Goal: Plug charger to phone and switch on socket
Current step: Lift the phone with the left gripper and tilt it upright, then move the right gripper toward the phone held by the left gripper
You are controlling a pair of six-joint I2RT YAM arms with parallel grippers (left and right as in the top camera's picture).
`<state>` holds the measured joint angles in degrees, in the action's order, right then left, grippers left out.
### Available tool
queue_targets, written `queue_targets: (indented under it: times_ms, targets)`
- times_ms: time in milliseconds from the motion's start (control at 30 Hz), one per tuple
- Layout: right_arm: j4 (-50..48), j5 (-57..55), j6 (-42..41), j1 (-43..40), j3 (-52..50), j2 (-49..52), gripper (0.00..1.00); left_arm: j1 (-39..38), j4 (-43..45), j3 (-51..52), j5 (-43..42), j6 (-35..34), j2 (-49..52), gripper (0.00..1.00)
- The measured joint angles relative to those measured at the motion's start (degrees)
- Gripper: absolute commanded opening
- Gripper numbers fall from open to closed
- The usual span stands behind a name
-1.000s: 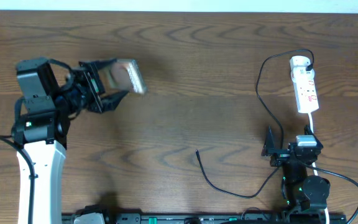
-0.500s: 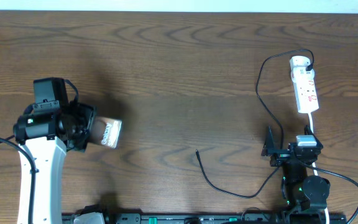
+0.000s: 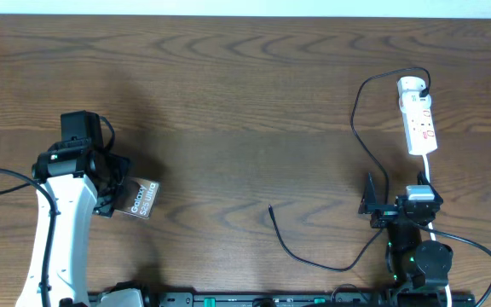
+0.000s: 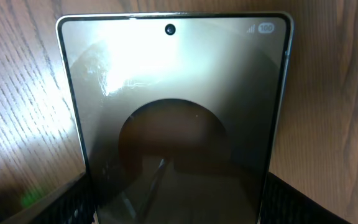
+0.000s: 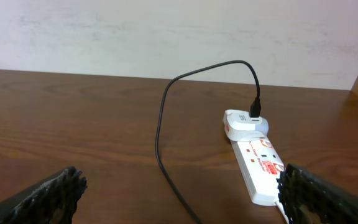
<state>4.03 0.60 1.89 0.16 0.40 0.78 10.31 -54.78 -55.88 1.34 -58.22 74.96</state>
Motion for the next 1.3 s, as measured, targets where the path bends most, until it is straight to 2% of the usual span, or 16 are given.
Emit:
queue_targets:
  times_ms: [367,533,700,867,967,1067,1167,1300]
  targets:
    - [-0.3,1.9,-1.6,0.0,1.4,0.4,0.99,0.0,2.0,0.0,-2.6,0.7,0.0,0.07]
    - [0.8,2.7,-1.4,0.0,15.3,9.3,0.99,0.0,3.3,0.0,-2.7,1.3,0.0,0.07]
    - [6.0,11.5,-1.4,0.0,34.8,30.0,0.99,0.0,4.4,0.0,-3.0,1.3,0.0,0.07]
    - [10.3,36.7,-1.6,0.0,56.5,61.6,0.99,0.0,4.5,0.0,-4.9,1.3,0.0,0.07]
    - [8.0,53.4,-4.3,0.3,66.7,78.0,0.99,0.0,4.7,0.1,-5.7,1.3,0.0,0.07]
    - [1.4,67.4,-11.5,1.3,74.5,93.1,0.99,0.0,4.7,0.1,-6.8,1.1,0.0,0.07]
    - [-6.3,74.3,-21.5,3.4,78.1,104.4,0.99,0.0,4.7,0.1,-7.7,-0.3,0.1,0.07]
    - [-14.7,78.5,-35.4,6.7,78.5,114.1,0.99,0.0,4.7,0.2,-9.1,-3.4,0.1,0.07]
